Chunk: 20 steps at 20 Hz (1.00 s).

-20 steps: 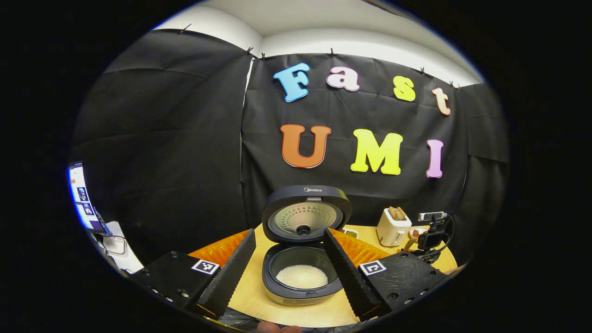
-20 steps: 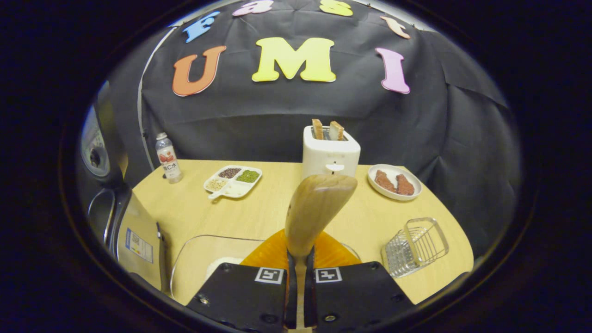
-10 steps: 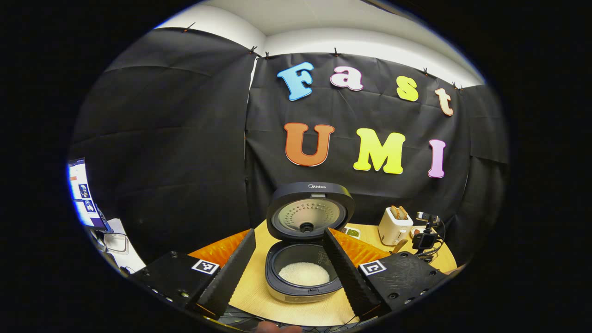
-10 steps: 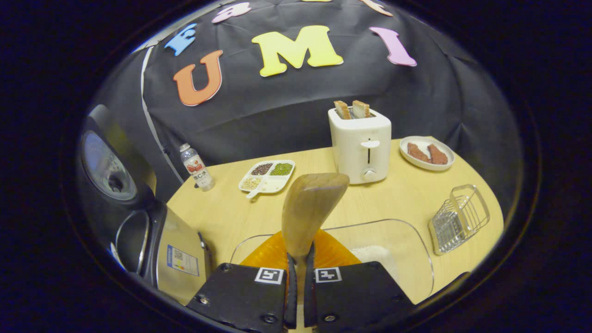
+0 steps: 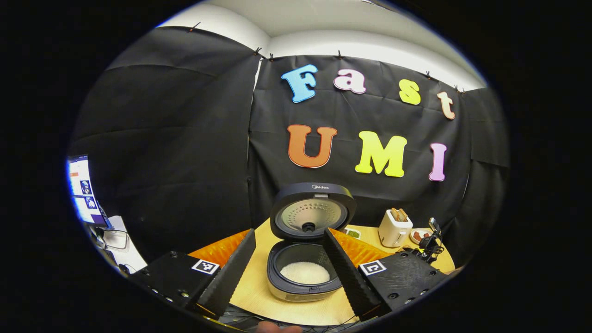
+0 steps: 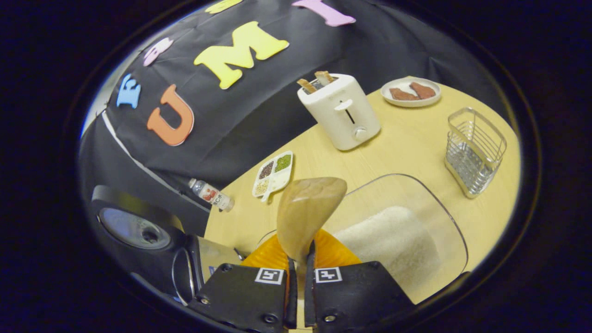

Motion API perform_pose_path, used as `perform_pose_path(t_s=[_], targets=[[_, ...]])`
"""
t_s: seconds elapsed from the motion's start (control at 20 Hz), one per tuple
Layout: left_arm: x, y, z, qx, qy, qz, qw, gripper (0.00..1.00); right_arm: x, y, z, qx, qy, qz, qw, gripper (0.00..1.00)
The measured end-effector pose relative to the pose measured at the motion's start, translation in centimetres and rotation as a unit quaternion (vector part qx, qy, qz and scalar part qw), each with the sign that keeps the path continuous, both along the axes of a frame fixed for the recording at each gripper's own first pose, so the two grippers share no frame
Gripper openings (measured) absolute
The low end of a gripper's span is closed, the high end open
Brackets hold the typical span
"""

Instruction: Close the left gripper, press the button to open the rice cooker; take a wooden spoon from the chopstick holder with the right hand, scoop a spoonful of rice and pour it into the rice cooker, then put the wooden spoon back into the chopstick holder.

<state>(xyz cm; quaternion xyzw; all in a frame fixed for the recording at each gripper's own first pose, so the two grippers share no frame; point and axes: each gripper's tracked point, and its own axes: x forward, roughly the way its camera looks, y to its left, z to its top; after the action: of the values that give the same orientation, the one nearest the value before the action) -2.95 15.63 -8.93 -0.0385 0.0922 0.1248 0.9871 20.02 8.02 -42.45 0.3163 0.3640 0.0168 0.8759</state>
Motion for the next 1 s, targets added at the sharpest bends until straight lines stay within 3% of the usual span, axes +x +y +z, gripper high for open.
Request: perform_pose_path(t_s=[0.3, 0.45, 0.85, 1.0], targets=[[-0.2, -0.6, -0.5, -0.031, 0.012, -0.003, 0.999, 0.95, -0.6, -2.6, -0.3, 0.090, 0.004, -0.040, 0.995, 0.11], [0.2, -1.5, -0.4, -0.026, 0.014, -0.009, 1.000, 0.95, -0.9, -4.1, 1.1, 0.108, -0.013, -0.045, 0.993, 0.11], [0.9, -4.3, -0.4, -0.029, 0.010, -0.019, 0.999, 0.95, -0.4, -6.3, 9.1, 0.145, -0.072, -0.045, 0.986, 0.11], [0.4, -4.0, -0.5, -0.028, 0.007, -0.012, 1.000, 0.95, -0.3, -4.8, 12.9, 0.155, -0.093, -0.032, 0.983, 0.11]])
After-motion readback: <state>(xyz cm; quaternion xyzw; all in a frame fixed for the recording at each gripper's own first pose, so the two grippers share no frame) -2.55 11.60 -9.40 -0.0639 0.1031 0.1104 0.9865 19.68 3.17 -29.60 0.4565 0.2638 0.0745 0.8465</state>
